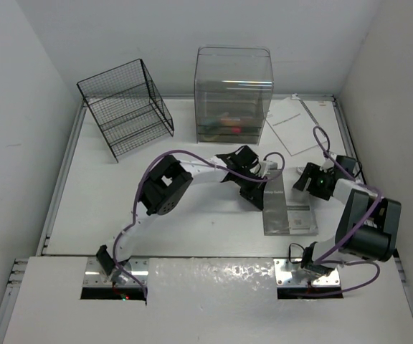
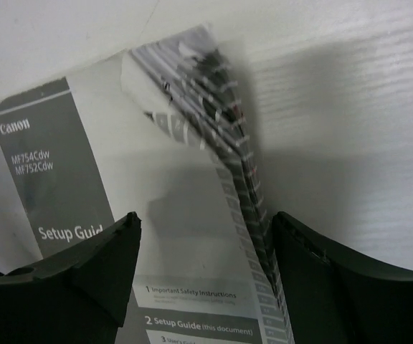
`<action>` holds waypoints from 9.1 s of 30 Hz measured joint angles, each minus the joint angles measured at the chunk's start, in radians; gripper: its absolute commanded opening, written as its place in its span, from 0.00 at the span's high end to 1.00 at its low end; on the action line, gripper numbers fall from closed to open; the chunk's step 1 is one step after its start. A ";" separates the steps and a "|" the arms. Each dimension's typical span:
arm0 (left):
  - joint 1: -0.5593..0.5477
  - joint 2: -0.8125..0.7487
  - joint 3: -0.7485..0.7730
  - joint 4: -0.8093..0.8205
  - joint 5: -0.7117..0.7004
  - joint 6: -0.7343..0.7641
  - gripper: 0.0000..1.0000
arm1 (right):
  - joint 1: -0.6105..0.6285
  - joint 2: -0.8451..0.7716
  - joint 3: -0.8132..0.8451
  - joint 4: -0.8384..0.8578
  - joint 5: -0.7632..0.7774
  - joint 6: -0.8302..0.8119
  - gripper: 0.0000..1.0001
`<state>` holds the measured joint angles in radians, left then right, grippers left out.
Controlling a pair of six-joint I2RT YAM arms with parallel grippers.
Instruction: Organize the desk
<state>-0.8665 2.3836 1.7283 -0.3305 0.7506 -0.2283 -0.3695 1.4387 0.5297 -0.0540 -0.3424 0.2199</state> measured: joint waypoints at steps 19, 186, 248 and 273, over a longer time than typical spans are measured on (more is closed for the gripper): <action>-0.007 -0.015 0.040 -0.011 -0.163 0.134 0.93 | -0.014 0.257 0.227 -0.002 -0.103 -0.059 1.00; 0.344 -0.934 -0.073 -0.291 -0.385 0.379 0.00 | 1.366 -0.384 0.153 -0.344 0.985 0.069 1.00; 0.934 -1.215 -0.502 -0.540 -0.005 0.385 0.00 | 1.738 0.706 0.761 1.246 1.649 -1.244 1.00; 0.933 -1.151 -0.360 -0.661 -0.121 0.634 1.00 | 1.726 0.657 0.782 0.776 1.326 -0.744 0.07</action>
<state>0.0669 1.2327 1.3685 -0.9913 0.6292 0.4057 1.3563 2.0953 1.3121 0.7219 0.9836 -0.5243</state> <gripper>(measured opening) 0.108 0.866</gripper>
